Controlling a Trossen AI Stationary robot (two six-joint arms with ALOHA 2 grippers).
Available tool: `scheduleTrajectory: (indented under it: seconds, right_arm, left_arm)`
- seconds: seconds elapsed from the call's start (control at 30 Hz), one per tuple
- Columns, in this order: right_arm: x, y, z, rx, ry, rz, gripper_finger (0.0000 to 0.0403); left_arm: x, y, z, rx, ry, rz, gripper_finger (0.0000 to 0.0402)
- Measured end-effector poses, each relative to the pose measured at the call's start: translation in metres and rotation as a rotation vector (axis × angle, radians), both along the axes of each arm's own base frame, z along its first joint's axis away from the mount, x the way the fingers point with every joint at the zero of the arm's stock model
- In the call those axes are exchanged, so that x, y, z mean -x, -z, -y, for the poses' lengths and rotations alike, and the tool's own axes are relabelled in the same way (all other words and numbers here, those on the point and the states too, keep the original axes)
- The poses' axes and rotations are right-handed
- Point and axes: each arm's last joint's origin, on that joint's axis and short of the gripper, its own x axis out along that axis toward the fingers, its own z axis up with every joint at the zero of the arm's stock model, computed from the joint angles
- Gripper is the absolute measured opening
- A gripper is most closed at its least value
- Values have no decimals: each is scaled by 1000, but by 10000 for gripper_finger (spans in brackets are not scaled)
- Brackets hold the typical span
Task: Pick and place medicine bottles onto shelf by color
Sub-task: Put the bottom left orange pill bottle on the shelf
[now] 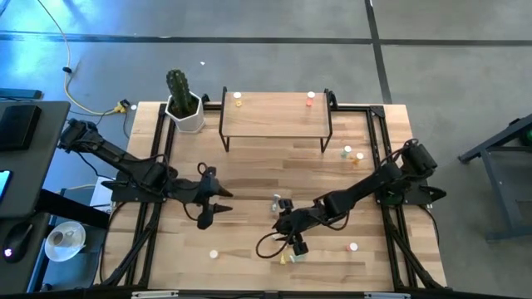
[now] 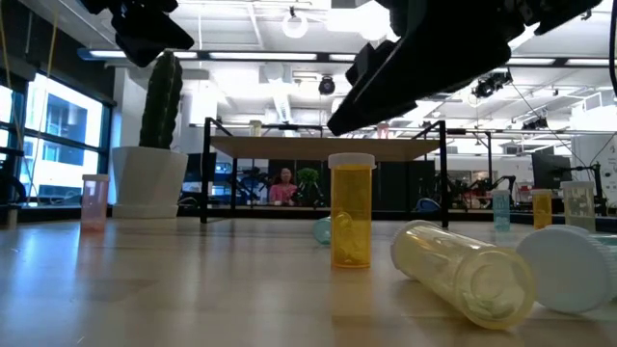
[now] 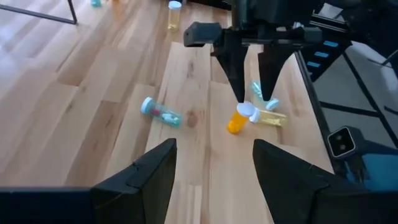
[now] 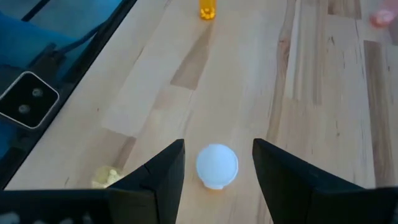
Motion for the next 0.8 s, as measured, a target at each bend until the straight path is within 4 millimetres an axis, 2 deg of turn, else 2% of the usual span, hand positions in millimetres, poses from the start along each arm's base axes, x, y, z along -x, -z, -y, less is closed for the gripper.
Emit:
scheduleTrajectory:
  seconds: [0.8]
  right_arm:
    - [0, 3, -2, -10, -1, -7, 181]
  left_arm:
    - [0, 0, 0, 8, -13, 2, 202]
